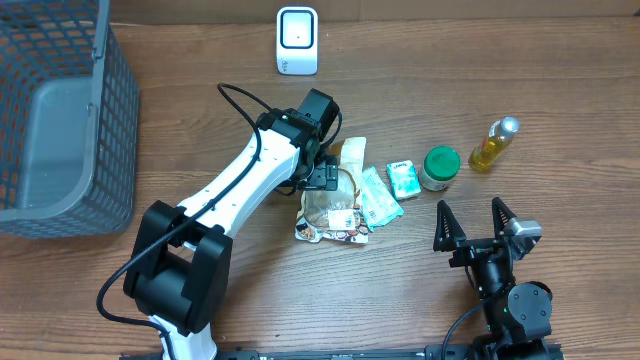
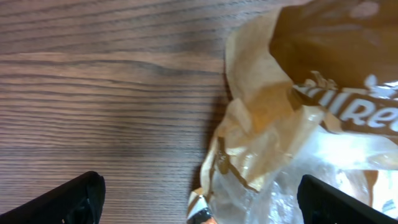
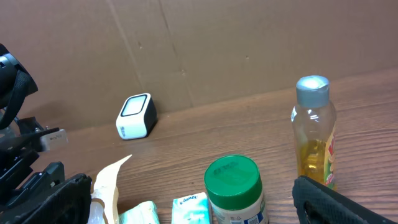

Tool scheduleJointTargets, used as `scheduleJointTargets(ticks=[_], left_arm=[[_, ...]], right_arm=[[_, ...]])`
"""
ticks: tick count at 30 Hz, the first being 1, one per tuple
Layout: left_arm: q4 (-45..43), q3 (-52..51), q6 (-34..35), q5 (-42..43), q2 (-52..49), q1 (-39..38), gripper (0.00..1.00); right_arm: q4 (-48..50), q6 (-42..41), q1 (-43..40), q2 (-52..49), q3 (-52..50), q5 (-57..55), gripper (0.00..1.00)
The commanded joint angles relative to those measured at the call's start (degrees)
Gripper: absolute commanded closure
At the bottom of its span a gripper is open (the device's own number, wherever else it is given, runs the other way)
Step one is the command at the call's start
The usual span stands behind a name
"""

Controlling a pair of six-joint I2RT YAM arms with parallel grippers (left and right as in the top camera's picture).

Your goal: Scan the item barcode

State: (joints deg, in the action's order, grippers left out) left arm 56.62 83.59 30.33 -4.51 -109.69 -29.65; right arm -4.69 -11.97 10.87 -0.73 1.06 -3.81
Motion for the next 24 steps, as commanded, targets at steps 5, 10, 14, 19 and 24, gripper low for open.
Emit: scheduleJointTargets(ticks=[5, 10, 14, 19, 24], left_arm=[[0.1, -0.5, 0.1, -3.0, -0.4, 0.1, 0.00], [0.1, -0.6, 0.1, -3.6, -0.1, 0.0, 0.01], [0.1, -0.6, 0.1, -4.5, 1.4, 0.0, 0.00], [-0.2, -2.4, 0.0, -7.0, 6.4, 0.0, 0.01], [-5.9, -9.6, 0.1, -8.0, 13.3, 0.2, 0.00]], right_arm=[[0.3, 0.2, -0.3, 0.6, -0.6, 0.1, 0.00], [0.3, 0.2, -0.3, 0.6, -0.6, 0.1, 0.00], [0.3, 0.2, -0.3, 0.6, -0.6, 0.1, 0.00], [0.3, 0.2, -0.3, 0.6, -0.6, 0.1, 0.00], [0.3, 0.2, -0.3, 0.6, -0.6, 0.1, 0.00]])
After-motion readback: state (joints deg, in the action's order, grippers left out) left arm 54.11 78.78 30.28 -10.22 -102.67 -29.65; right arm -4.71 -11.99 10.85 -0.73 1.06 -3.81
